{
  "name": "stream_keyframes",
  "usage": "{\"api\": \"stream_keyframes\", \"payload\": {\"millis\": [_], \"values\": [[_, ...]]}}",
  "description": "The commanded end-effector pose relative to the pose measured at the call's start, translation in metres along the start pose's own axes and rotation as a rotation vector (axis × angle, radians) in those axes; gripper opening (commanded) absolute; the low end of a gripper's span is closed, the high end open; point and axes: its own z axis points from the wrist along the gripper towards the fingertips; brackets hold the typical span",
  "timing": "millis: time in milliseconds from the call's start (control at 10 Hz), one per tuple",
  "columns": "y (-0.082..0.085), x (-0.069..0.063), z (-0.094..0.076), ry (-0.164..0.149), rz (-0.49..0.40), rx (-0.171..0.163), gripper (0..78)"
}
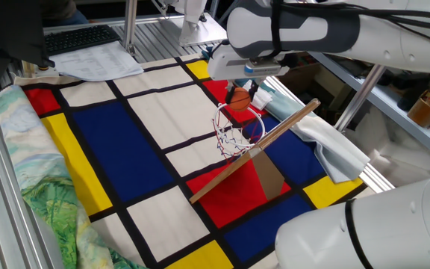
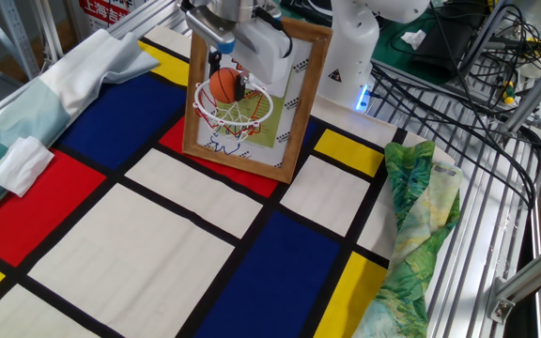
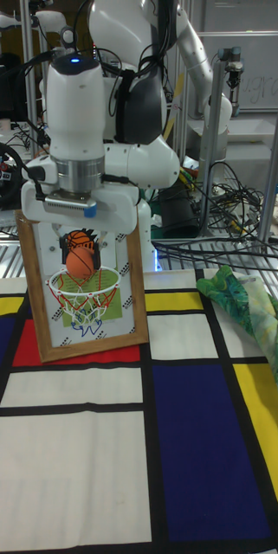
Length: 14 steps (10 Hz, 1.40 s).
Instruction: Grab a basketball, release it and shoot it into the basket
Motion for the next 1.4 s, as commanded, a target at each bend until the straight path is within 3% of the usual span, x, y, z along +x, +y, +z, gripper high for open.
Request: {"api": "stream_keyframes", "payload": {"millis": [100, 600, 700, 900, 1400], "values": [[0.000, -0.001, -0.001, -0.005, 0.003, 0.004, 77.4], [0.000, -0.001, -0.001, -0.005, 0.003, 0.004, 77.4], [-0.002, -0.008, -0.014, -0.005, 0.014, 0.027, 77.4], [-0.001, -0.012, -0.017, -0.009, 0.017, 0.040, 77.4], [0.001, -0.021, -0.022, -0.007, 0.017, 0.044, 77.4]]}}
